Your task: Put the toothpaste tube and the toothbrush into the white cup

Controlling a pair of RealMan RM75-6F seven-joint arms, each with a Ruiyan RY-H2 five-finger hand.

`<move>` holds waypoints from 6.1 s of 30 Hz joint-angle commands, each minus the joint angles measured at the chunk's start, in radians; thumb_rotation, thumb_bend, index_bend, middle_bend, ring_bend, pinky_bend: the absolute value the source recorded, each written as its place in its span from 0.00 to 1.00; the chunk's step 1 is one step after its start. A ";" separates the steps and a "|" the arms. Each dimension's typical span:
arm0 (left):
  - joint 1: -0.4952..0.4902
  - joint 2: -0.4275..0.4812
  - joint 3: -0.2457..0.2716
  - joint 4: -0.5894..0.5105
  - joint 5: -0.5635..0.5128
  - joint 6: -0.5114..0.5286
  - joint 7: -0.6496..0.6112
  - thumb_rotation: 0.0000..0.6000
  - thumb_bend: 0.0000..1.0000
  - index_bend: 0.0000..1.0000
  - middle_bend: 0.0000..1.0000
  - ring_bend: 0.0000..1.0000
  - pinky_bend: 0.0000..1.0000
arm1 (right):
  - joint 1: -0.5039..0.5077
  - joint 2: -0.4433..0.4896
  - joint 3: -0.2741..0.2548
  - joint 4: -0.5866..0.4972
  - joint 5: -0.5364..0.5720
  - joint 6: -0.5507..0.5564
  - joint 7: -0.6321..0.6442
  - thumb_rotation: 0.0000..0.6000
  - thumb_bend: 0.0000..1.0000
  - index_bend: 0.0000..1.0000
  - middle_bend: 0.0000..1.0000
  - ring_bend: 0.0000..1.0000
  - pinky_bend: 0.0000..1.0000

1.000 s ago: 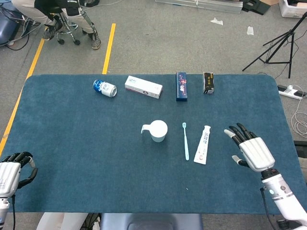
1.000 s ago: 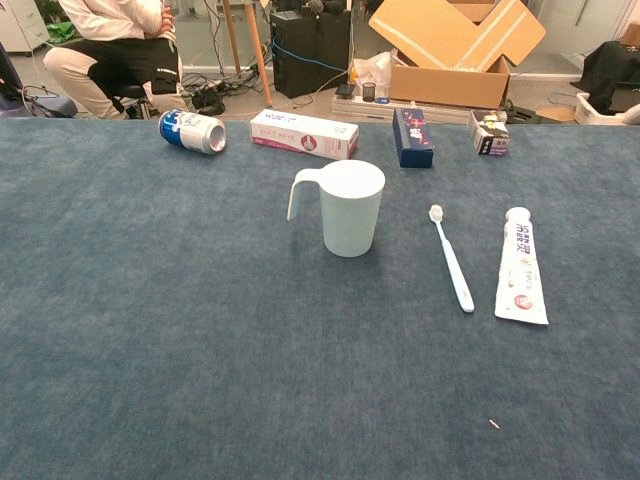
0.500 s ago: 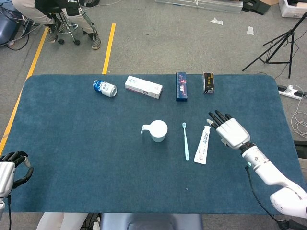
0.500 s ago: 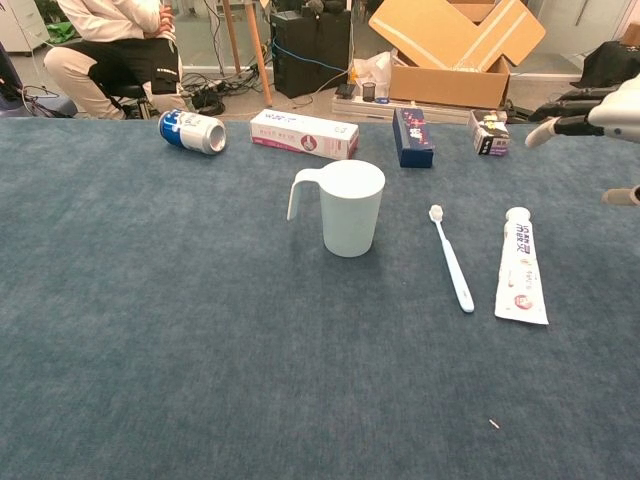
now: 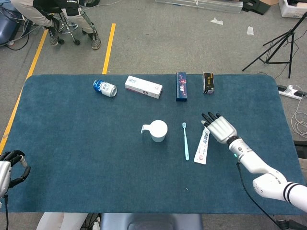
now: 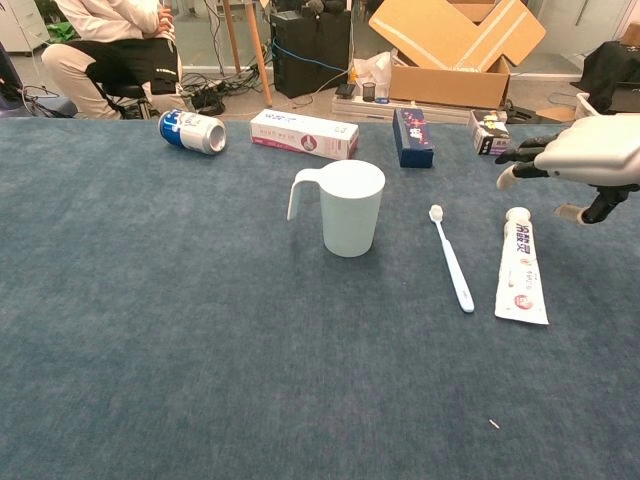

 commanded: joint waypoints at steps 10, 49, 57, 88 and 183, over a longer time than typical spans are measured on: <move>0.002 0.008 -0.001 -0.007 0.004 0.004 -0.011 1.00 0.32 0.60 0.39 0.36 0.44 | 0.034 -0.066 -0.036 0.041 0.071 -0.021 -0.059 1.00 0.62 0.18 0.00 0.00 0.19; -0.007 0.004 0.007 -0.017 0.013 -0.016 -0.001 1.00 0.32 0.60 0.39 0.36 0.44 | -0.026 0.083 -0.128 -0.230 0.222 0.164 -0.153 1.00 0.36 0.33 0.00 0.00 0.19; -0.003 0.016 0.001 -0.025 0.011 -0.005 -0.018 1.00 0.32 0.60 0.39 0.36 0.44 | -0.035 -0.006 -0.103 -0.208 0.209 0.234 -0.154 1.00 0.11 0.33 0.19 0.12 0.53; 0.006 0.050 -0.004 -0.055 0.018 0.017 -0.058 1.00 0.32 0.60 0.39 0.36 0.44 | 0.056 -0.185 -0.069 -0.220 0.561 0.290 -0.379 1.00 0.11 0.39 1.00 1.00 1.00; -0.003 0.042 -0.002 -0.053 0.008 -0.006 -0.046 1.00 0.32 0.60 0.39 0.36 0.44 | -0.048 0.112 0.041 -0.641 0.411 0.490 0.004 1.00 0.43 0.67 1.00 1.00 1.00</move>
